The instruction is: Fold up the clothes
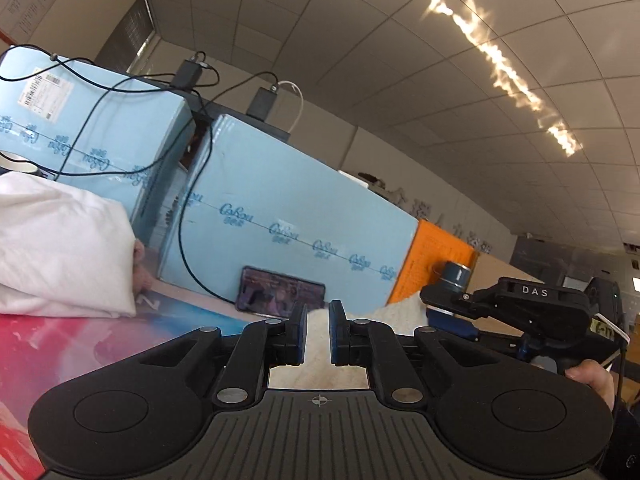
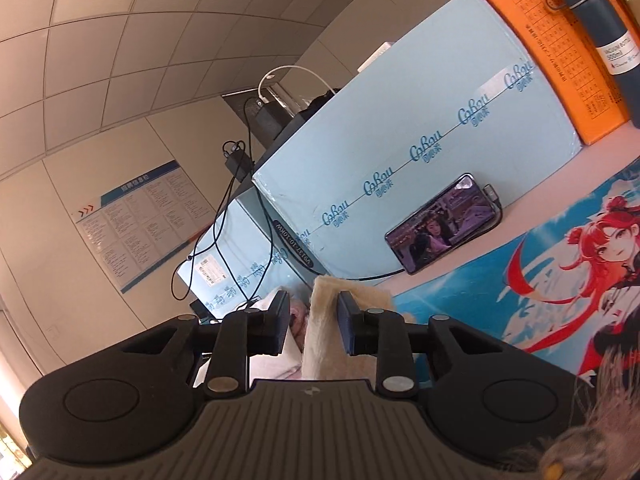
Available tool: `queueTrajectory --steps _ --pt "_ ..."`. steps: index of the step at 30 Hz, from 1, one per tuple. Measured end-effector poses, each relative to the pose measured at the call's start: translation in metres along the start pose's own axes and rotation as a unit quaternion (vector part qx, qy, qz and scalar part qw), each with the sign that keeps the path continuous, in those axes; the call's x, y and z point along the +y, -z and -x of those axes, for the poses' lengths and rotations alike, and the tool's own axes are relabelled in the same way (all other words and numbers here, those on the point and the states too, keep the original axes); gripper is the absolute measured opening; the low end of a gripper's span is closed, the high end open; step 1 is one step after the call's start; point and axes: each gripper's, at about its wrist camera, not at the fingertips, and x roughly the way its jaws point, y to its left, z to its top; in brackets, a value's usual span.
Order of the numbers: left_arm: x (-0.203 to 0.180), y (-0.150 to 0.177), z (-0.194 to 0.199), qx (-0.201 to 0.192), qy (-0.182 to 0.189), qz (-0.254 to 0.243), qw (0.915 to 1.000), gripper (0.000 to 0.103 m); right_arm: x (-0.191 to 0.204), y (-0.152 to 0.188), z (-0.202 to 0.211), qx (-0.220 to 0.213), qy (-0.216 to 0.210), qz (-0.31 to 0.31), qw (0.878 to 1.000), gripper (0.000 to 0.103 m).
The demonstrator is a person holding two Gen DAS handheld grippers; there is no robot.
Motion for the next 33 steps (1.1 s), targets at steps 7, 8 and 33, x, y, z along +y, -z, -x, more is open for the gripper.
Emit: queueTrajectory --steps 7,8,33 --pt "-0.007 0.014 0.005 0.028 -0.072 -0.029 0.9966 0.021 -0.04 0.01 0.041 0.002 0.073 -0.029 0.997 0.033" --pt "-0.001 0.012 0.008 0.022 -0.096 -0.022 0.9949 0.026 -0.041 0.013 0.043 0.006 0.073 -0.037 0.997 0.045" --pt "-0.021 0.035 -0.01 0.158 -0.024 0.068 0.9848 0.05 -0.004 0.037 0.024 0.031 0.113 -0.021 0.993 0.077"
